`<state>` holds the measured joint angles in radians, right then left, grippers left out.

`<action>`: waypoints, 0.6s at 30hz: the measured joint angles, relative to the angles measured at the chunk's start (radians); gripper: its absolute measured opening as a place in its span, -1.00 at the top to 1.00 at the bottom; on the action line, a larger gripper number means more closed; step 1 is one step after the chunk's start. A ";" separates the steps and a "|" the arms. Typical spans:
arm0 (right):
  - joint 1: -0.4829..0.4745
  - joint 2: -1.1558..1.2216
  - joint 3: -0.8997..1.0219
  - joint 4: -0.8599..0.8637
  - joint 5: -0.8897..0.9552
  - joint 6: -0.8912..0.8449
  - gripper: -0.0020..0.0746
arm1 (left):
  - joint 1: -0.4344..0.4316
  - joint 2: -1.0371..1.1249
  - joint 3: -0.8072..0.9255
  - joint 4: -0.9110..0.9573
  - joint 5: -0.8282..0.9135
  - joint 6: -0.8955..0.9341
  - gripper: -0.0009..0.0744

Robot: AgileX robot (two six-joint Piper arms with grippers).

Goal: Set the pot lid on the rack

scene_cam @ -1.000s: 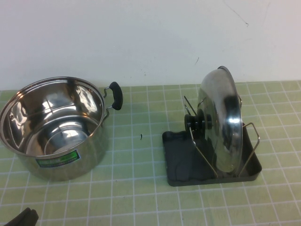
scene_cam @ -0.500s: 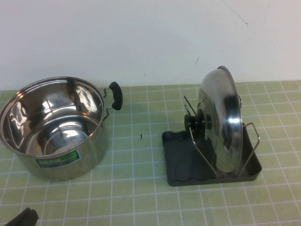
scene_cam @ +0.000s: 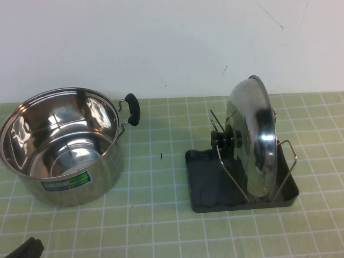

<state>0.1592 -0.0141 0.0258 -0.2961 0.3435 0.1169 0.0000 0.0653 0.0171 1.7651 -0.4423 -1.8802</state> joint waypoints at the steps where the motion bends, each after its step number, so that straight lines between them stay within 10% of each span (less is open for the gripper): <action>1: 0.000 0.000 0.000 0.000 0.000 0.000 0.87 | 0.000 0.000 0.000 0.000 0.000 0.000 0.98; 8: 0.000 0.000 0.000 0.000 0.003 0.002 0.87 | 0.000 0.000 0.002 -0.052 0.055 0.071 0.98; 18: 0.000 0.000 0.000 -0.002 0.003 0.003 0.87 | 0.000 -0.043 0.002 -0.864 0.322 1.007 0.98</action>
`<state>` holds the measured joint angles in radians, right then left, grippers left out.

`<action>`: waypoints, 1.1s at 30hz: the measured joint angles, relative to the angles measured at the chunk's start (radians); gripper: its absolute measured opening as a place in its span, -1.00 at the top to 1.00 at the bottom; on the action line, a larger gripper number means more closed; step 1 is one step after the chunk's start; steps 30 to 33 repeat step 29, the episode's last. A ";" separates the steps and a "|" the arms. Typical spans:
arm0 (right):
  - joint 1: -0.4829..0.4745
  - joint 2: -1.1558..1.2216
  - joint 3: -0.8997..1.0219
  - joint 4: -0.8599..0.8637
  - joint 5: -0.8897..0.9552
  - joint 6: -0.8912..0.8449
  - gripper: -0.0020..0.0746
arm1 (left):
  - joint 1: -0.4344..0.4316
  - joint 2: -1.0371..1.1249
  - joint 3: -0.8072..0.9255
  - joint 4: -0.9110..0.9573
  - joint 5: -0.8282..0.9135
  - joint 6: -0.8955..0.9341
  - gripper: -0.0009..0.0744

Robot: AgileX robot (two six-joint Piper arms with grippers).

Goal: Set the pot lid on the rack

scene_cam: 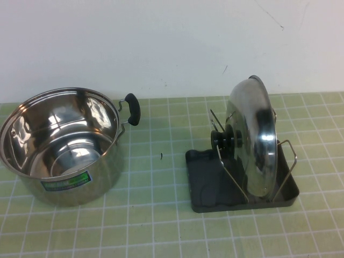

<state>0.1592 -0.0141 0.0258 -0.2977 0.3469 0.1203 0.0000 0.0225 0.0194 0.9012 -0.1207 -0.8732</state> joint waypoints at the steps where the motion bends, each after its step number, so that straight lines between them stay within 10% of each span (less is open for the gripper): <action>1: 0.000 0.000 0.000 0.000 0.000 0.000 0.87 | 0.000 -0.014 0.000 -0.139 0.044 0.125 0.98; 9: 0.000 0.000 0.000 -0.001 0.001 0.000 0.87 | 0.000 -0.032 0.000 -0.929 0.406 0.873 0.98; 33: 0.000 0.000 0.000 -0.002 0.002 0.000 0.87 | 0.000 -0.035 -0.003 -0.966 0.438 0.913 0.98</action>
